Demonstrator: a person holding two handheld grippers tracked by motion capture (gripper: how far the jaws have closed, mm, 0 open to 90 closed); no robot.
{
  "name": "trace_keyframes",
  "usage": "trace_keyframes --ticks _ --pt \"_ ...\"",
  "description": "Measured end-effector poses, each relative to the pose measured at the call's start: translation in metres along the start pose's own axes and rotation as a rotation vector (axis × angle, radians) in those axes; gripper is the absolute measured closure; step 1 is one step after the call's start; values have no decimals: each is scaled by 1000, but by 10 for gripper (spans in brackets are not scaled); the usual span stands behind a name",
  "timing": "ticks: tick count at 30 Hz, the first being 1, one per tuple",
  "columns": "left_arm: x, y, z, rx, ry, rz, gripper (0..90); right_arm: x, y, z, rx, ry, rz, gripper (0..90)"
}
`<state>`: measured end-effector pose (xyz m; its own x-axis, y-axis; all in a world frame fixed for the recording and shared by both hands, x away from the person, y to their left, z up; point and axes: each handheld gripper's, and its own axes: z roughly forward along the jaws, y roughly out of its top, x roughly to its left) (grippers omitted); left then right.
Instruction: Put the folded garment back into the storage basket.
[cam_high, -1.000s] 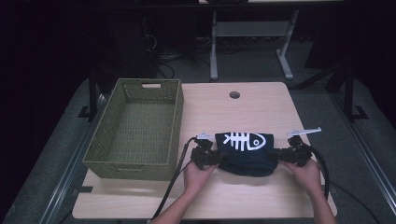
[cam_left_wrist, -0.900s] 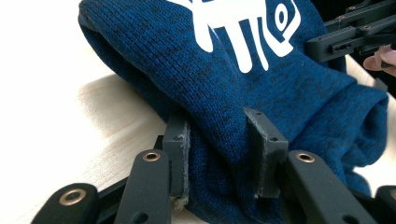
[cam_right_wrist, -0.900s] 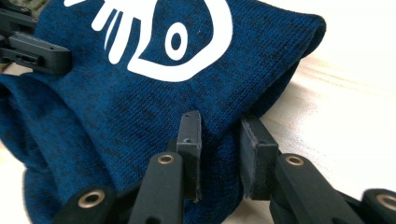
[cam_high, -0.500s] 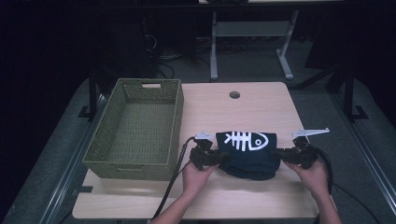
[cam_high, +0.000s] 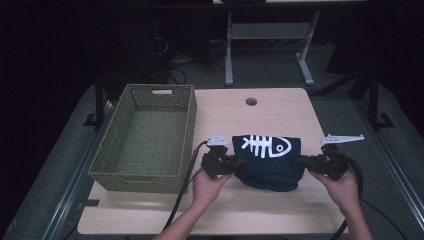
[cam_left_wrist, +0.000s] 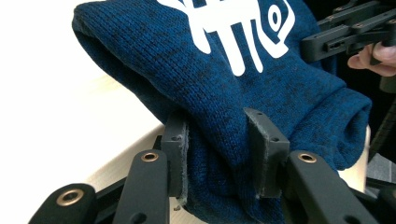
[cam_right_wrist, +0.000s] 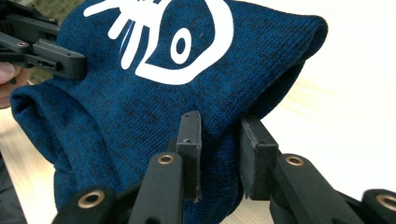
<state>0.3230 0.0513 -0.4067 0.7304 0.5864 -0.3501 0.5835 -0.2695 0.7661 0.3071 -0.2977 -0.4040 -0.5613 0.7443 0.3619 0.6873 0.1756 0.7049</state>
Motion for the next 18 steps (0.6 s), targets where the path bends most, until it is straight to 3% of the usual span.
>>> trace_keyframes --ticks 18 --pt "-3 28 -41 -49 5 30 637 29 35 -16 -51 28 -73 720"
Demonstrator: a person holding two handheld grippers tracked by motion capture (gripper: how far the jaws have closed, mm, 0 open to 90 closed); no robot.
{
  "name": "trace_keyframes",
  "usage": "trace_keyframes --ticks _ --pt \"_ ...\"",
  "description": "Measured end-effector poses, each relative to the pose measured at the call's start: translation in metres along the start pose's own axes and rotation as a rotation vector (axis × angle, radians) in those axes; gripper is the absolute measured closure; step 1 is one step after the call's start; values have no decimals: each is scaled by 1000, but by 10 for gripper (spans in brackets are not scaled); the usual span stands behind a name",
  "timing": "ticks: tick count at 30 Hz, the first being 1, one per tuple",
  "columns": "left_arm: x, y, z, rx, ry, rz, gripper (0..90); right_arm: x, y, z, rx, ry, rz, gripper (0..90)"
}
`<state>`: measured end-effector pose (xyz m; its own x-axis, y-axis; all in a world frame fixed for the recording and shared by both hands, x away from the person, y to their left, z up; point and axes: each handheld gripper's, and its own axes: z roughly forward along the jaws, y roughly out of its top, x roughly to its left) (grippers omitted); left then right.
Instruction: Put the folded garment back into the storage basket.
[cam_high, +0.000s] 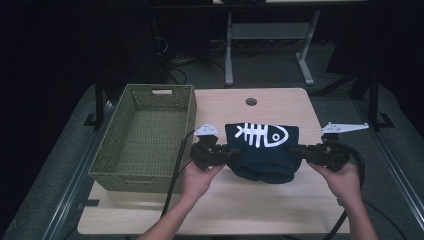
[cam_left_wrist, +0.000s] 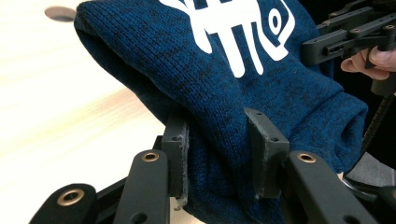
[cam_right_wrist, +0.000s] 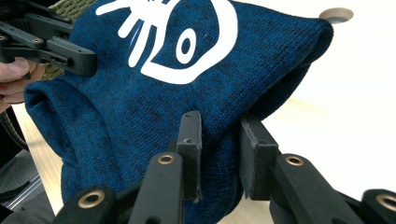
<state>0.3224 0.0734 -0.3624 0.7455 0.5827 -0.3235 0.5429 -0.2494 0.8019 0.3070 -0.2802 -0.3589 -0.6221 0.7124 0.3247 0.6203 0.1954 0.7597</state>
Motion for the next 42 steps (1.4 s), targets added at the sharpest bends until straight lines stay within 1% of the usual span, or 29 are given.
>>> trace_keyframes --ticks 6,8,15,19,21,23,28,31,36,42 --pt "2 8 -10 -6 -1 4 638 7 10 -3 -18 11 -13 720" --pt "3 9 -12 -14 -2 4 638 10 13 -4 -21 11 -17 720" --pt "5 12 -24 -16 -5 2 638 16 23 -3 -23 27 -26 721" --pt "6 15 -30 -22 -2 11 638 20 28 -3 -29 33 -33 721" --pt "7 17 -33 -26 2 8 637 21 32 -3 -30 37 -39 721" --pt "8 18 -35 -30 4 12 636 23 34 -2 -30 40 -40 721" --pt "12 18 -41 -32 5 5 636 27 39 2 -33 54 -42 721" --pt "15 19 -46 -29 3 -7 635 29 42 4 -31 60 -45 721" --pt "20 22 -52 -30 6 -9 635 32 48 8 -34 68 -54 721" --pt "24 25 -61 -38 8 -13 635 37 56 12 -41 81 -53 720"
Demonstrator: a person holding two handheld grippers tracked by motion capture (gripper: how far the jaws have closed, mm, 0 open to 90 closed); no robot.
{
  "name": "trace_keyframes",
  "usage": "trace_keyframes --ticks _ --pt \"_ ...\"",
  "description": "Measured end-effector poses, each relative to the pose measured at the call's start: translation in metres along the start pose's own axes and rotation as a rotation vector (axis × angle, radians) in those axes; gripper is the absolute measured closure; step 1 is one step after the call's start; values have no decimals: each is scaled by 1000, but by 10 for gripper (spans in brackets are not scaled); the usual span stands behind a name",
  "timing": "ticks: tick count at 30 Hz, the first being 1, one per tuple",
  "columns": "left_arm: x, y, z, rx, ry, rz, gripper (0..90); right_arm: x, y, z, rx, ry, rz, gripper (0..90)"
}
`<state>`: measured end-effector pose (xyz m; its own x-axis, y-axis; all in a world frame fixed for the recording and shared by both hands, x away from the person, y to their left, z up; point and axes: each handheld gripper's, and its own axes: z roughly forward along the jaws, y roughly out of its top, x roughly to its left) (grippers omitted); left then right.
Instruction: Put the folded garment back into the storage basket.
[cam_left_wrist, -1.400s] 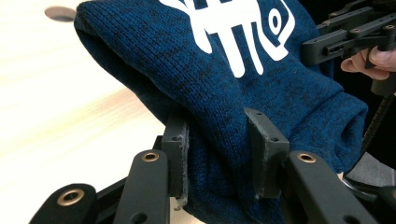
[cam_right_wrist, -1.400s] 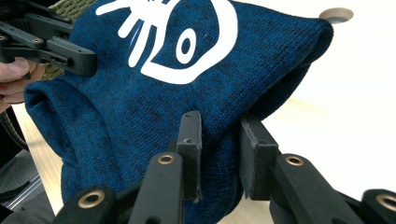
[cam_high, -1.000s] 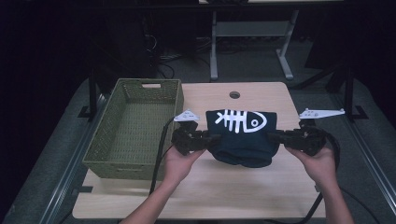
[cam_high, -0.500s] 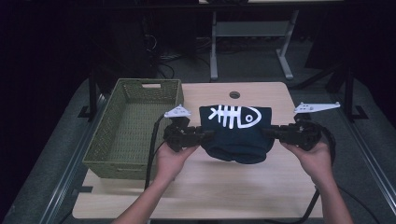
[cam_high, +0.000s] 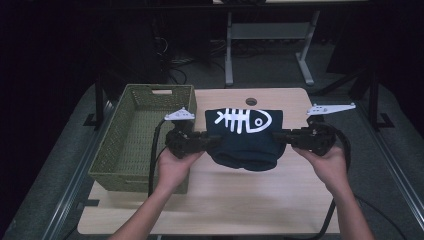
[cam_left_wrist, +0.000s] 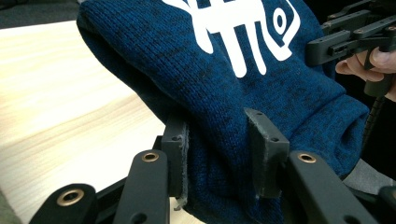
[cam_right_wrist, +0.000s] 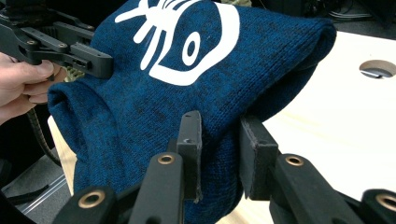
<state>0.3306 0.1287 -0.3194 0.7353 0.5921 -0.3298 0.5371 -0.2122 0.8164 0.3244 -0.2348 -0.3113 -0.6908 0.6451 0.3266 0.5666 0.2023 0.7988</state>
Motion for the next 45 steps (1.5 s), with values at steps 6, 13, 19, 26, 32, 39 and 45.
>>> trace_keyframes --ticks 6,13,19,26,32,39,45 --pt "7 1 -10 -3 -4 -9 635 5 8 6 -3 15 -7 720" --pt "14 2 -23 -12 3 -18 634 11 18 16 -3 27 -24 720" --pt "20 3 -33 -19 4 -25 635 16 25 24 -4 40 -29 720" --pt "27 4 -44 -21 13 -27 635 23 34 33 0 54 -41 720" --pt "30 5 -51 -21 20 -23 635 27 38 38 0 63 -46 720" --pt "38 2 -60 -26 21 -32 634 32 43 47 5 74 -53 720" --pt "46 1 -69 -34 24 -44 635 37 49 57 7 87 -61 720"
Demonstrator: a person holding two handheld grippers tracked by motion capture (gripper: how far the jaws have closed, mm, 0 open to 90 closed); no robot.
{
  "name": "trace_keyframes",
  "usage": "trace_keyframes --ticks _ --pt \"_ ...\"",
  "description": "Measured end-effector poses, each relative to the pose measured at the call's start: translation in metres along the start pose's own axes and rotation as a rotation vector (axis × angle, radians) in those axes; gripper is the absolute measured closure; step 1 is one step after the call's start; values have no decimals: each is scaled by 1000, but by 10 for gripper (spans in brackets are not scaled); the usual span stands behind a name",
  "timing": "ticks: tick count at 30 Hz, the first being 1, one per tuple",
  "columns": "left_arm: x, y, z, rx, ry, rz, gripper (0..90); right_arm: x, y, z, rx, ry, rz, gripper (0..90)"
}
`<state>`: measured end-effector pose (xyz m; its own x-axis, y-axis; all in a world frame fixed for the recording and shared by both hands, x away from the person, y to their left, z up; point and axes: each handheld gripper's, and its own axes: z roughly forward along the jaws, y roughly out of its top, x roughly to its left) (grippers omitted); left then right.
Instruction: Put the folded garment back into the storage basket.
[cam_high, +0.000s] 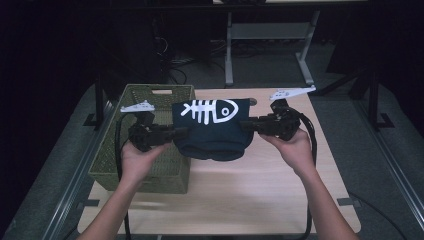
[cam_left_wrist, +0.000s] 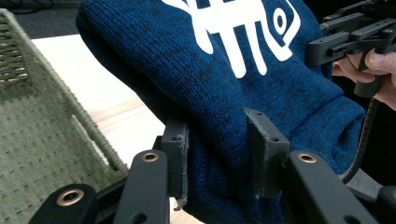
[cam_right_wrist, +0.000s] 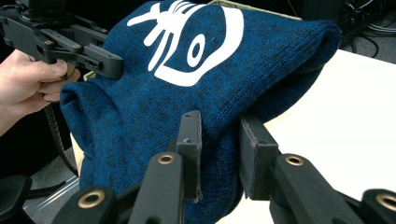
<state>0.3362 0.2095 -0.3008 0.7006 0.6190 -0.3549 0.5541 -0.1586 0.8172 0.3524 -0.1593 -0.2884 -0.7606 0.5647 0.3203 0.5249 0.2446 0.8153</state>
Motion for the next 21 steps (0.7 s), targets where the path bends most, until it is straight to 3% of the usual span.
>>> trace_keyframes --ticks 21 --pt "19 -3 -28 -14 37 -23 635 12 19 32 18 40 -27 719"
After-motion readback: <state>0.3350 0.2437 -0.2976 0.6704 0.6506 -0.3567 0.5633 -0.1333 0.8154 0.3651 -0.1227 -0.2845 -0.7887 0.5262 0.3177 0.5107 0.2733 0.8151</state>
